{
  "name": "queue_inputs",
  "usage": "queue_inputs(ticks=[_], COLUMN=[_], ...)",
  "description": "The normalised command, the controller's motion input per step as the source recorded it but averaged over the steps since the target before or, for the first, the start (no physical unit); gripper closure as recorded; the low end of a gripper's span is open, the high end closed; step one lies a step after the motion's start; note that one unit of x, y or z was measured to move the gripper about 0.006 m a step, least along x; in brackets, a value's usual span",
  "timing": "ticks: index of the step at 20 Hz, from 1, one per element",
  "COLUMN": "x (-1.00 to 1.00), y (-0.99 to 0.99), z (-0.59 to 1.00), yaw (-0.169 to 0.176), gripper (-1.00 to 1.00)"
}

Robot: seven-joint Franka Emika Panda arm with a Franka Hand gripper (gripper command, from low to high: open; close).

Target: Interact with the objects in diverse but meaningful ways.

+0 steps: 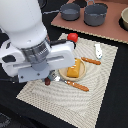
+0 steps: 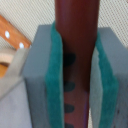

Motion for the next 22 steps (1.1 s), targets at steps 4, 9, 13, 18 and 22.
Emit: queue_inputs(ticks=[4, 9, 13, 18, 22], x=[0.78, 0.77, 0.79, 0.80, 0.84], y=[-0.43, -0.46, -0.43, -0.38, -0.33], z=[0.28, 0.31, 0.30, 0.22, 0.17], yaw=[-0.061, -0.069, -0.063, -0.052, -0.039], gripper=[1.00, 1.00, 1.00, 1.00, 1.00])
